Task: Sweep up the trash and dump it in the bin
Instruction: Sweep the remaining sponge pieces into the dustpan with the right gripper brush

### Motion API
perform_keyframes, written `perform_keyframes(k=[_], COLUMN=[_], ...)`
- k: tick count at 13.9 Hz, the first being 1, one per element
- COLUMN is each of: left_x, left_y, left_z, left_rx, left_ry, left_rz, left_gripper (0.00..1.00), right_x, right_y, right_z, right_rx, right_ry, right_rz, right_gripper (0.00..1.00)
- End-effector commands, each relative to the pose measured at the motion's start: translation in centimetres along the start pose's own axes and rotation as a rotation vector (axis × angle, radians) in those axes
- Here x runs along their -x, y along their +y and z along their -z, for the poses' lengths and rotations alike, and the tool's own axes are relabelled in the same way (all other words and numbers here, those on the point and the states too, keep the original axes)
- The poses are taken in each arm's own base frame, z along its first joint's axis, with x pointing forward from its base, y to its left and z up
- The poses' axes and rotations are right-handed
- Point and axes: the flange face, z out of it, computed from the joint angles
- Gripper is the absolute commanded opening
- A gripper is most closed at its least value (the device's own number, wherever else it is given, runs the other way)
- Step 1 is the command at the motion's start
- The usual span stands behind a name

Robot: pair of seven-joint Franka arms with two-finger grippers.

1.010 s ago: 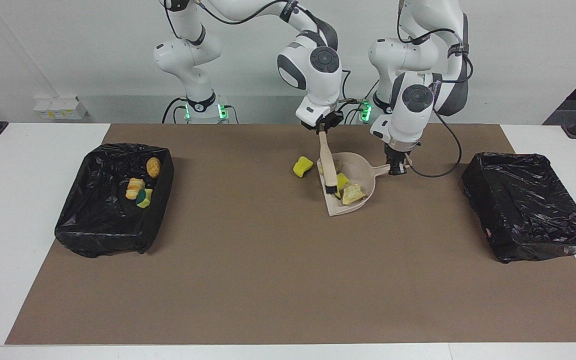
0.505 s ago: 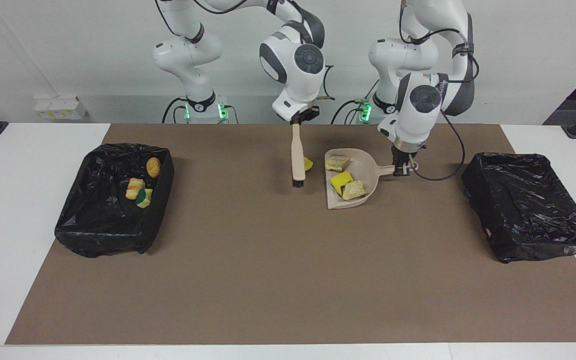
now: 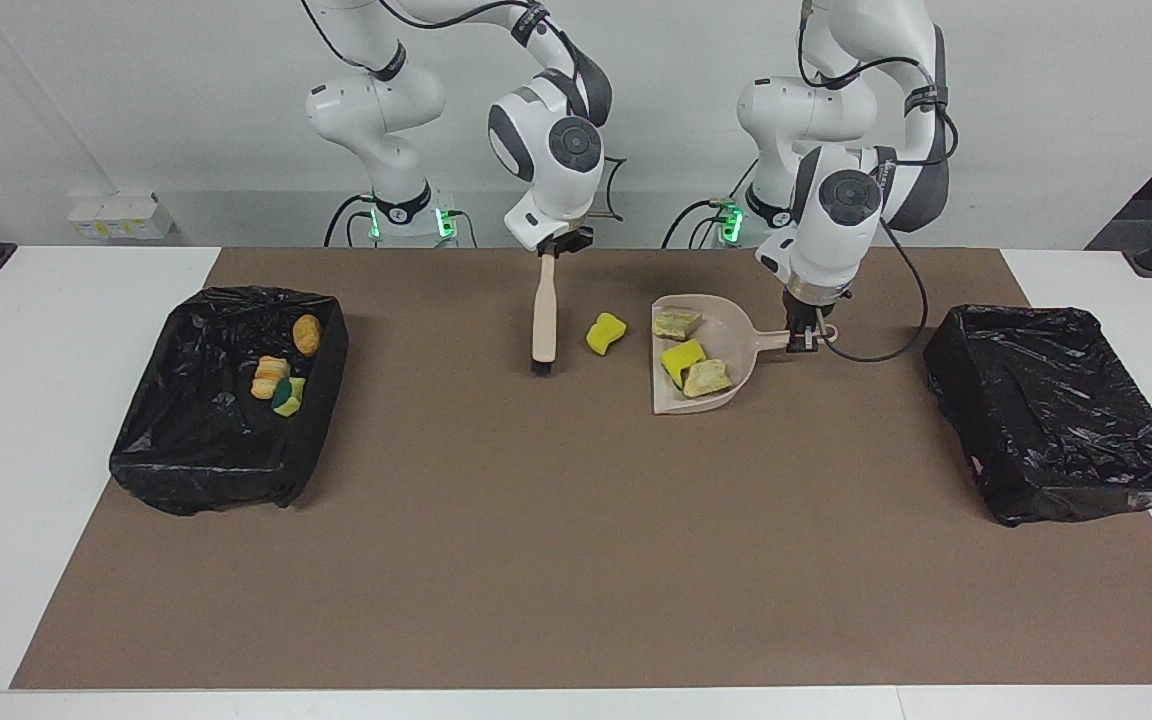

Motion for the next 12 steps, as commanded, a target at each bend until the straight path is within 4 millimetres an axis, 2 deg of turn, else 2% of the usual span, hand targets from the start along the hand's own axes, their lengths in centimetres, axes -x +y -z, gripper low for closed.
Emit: perform_keyframes(k=[1, 3, 5, 7, 12], left_x=[0.3, 0.4, 0.4, 0.4, 0.5], left_y=[0.2, 0.3, 0.3, 0.3, 0.3], left_z=[0.4, 0.5, 0.4, 0.5, 0.4], left_rx=[-0.014, -0.011, -0.008, -0.01, -0.008], left_ry=[-0.01, -0.011, -0.011, -0.011, -0.011], left_rz=[-0.015, -0.009, -0.007, -0.006, 0.013], left_gripper=[0.0, 0.0, 0.0, 0.0, 0.0], right_x=[-0.1, -0.9, -0.7, -0.7, -0.2], right_y=[-3.4, -6.0, -9.8, -12.7, -14.3], right_z=[-1.2, -0.5, 0.5, 0.9, 3.2], right_rx=[-0.116, -0.188, -0.233, -0.316, -0.368], right_ry=[0.022, 0.028, 0.025, 0.048, 0.079], right_rz=[-0.037, -0.064, -0.08, -0.101, -0.074], right_gripper=[0.0, 0.0, 0.0, 0.0, 0.0])
